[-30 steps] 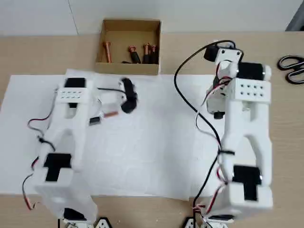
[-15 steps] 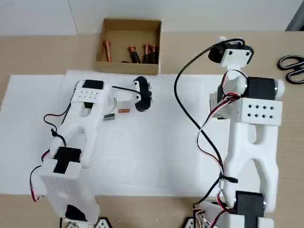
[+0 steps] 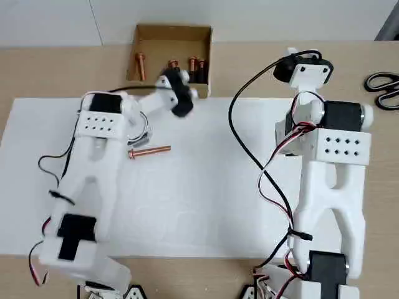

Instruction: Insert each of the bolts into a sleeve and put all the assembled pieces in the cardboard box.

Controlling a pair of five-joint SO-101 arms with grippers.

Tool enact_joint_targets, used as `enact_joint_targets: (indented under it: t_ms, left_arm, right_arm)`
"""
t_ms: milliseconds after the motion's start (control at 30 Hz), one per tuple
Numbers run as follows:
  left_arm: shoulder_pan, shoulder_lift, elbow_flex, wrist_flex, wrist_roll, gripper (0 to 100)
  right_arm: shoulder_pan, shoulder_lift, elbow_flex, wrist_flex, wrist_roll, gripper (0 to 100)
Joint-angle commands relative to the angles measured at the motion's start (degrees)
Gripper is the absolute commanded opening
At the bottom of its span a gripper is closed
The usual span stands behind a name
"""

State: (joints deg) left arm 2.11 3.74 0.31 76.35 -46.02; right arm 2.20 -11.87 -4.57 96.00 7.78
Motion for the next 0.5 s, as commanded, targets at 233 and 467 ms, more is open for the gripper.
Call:
enact_joint_targets:
  t_ms: [233, 467]
  left_arm:
    - [0.3, -18.6, -2.6, 12.0, 46.7, 13]
    - [1.1, -36.1, -2.3, 24.0, 48.3, 13]
  right_arm:
    - [0.4, -2.9, -0.4, -0.7, 0.8, 0.4]
    - [0.4, -3.2, -0.4, -0.4, 0.5, 0.4]
